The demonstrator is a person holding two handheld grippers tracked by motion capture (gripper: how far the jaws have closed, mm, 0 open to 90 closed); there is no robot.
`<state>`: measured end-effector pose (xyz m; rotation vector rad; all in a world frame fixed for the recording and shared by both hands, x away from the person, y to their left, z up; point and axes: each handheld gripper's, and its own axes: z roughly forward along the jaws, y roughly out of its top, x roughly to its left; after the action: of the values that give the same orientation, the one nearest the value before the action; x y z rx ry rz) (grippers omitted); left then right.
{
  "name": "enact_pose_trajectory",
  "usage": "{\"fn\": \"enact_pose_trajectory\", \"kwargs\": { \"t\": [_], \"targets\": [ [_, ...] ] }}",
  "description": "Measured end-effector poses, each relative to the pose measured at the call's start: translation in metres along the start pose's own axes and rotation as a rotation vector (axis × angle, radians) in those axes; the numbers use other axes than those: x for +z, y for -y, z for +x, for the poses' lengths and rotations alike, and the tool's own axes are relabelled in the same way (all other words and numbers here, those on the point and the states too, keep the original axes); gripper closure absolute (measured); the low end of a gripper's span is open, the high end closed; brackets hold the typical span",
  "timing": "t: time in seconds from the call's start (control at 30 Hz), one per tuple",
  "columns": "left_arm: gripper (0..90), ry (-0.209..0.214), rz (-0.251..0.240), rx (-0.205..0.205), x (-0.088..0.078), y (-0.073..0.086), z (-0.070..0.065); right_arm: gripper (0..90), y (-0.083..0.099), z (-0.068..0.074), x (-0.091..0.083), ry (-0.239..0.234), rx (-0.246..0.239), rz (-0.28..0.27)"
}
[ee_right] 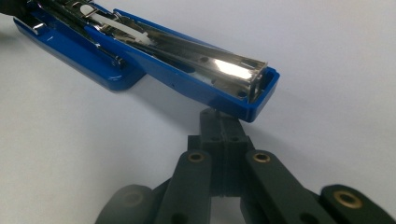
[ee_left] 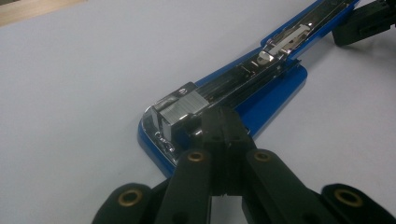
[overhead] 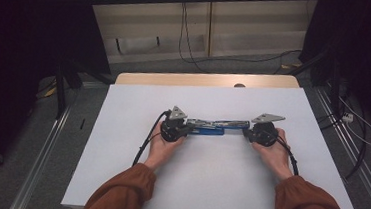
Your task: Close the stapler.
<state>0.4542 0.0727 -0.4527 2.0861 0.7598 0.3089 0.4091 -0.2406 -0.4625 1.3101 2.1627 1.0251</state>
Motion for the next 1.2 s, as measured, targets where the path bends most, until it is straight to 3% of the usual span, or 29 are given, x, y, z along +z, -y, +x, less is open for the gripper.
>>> {"fn": "enact_pose_trajectory", "kwargs": {
  "t": [0.33,1.2],
  "targets": [
    [90.0,-0.001,-0.007,-0.008,0.0006,0.0006,-0.0015,90.0,-0.001,-0.0025,0.0012,-0.007,0.023,0.0],
    [90.0,-0.004,-0.005,0.003,0.0003,0.001,-0.002,90.0,-0.0029,0.0001,0.0015,-0.008,0.013,-0.046]
  ]
}}
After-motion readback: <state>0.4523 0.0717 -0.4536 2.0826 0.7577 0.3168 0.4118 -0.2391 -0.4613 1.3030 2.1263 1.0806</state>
